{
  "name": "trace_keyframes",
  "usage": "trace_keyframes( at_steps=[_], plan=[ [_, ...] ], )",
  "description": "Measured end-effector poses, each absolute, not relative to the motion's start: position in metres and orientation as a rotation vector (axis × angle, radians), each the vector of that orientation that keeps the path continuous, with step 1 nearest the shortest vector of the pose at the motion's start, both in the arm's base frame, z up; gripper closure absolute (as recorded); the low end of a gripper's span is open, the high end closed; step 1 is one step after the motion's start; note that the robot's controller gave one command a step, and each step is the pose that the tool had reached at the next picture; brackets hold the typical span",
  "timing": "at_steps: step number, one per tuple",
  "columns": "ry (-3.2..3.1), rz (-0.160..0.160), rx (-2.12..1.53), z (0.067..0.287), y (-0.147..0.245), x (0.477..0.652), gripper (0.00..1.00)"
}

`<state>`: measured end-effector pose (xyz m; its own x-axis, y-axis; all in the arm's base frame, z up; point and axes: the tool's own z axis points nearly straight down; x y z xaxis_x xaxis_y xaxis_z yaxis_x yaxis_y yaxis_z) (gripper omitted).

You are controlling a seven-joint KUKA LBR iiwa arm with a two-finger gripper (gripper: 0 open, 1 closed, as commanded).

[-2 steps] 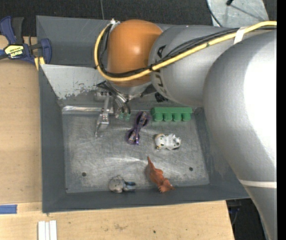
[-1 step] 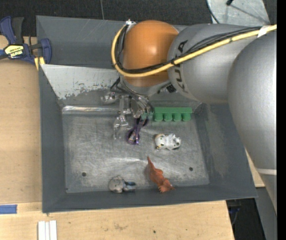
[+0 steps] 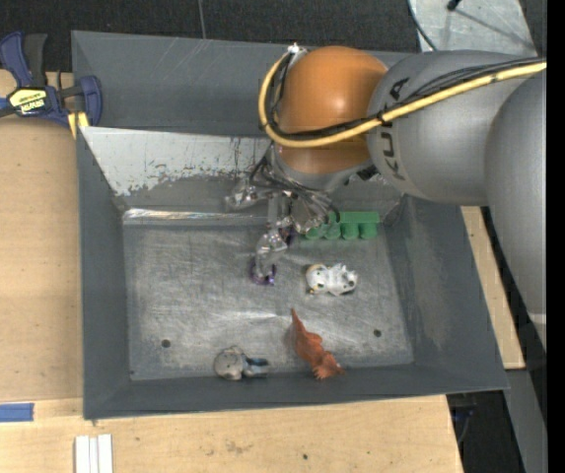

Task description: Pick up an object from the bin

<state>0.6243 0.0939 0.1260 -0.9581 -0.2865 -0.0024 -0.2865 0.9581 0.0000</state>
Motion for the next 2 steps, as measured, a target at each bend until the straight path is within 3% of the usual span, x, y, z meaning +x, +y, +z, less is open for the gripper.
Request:
trace_keyframes(
  at_steps=[1,2],
  plan=[
    [3.055,0.000,-0.719,0.088,0.082,0.618,0.00],
    [2.992,0.001,-0.903,0.077,0.069,0.632,1.00]
  ],
)
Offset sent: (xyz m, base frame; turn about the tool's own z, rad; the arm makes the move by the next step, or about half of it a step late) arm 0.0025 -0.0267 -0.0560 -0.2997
